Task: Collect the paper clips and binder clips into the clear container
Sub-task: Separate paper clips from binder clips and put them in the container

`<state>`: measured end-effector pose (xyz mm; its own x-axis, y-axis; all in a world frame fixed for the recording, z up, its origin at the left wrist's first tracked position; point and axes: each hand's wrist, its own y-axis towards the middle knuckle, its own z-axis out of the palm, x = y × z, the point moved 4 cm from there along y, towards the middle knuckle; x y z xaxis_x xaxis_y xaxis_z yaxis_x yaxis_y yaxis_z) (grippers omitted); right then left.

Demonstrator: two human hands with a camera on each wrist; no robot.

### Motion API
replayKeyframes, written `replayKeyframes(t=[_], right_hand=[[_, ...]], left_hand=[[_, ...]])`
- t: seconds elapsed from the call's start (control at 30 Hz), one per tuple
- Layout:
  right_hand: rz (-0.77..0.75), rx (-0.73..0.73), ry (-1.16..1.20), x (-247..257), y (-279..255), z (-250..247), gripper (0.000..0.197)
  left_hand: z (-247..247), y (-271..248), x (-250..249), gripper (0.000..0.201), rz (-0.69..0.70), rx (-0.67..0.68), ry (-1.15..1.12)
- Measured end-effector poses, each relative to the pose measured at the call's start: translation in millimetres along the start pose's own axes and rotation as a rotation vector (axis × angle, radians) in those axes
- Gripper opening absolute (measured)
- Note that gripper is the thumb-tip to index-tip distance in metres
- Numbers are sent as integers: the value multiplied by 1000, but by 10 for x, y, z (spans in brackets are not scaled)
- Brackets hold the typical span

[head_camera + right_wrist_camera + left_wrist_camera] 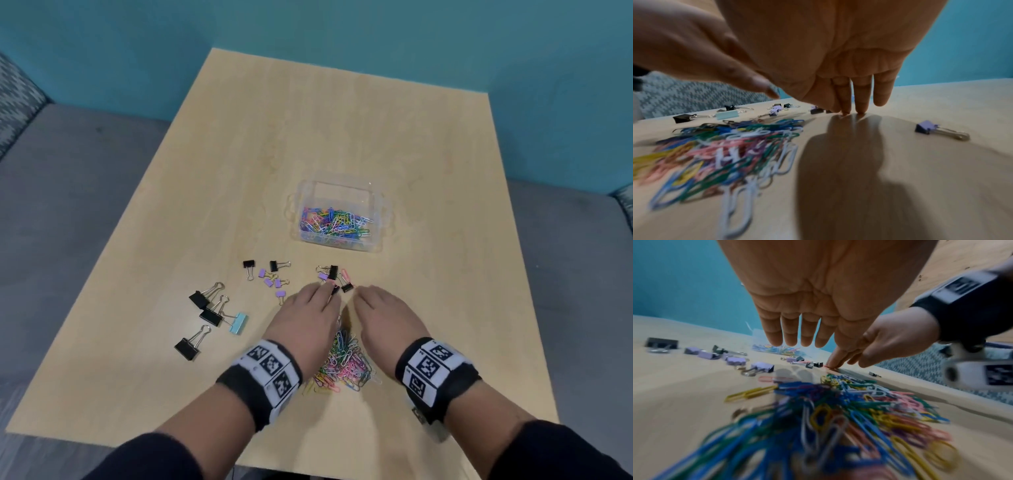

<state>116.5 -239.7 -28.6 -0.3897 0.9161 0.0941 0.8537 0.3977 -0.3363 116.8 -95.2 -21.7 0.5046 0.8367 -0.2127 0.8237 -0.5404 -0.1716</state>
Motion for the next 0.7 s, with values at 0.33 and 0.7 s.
replayKeyframes(t=[0.33, 0.7], right_hand=[[-10, -31, 29, -2, -69, -82, 55], [46, 77, -19, -206, 195, -220, 58]], left_hand=[[44, 27, 103, 37, 22, 83, 153], [-27, 121, 219, 40, -73, 83, 196]])
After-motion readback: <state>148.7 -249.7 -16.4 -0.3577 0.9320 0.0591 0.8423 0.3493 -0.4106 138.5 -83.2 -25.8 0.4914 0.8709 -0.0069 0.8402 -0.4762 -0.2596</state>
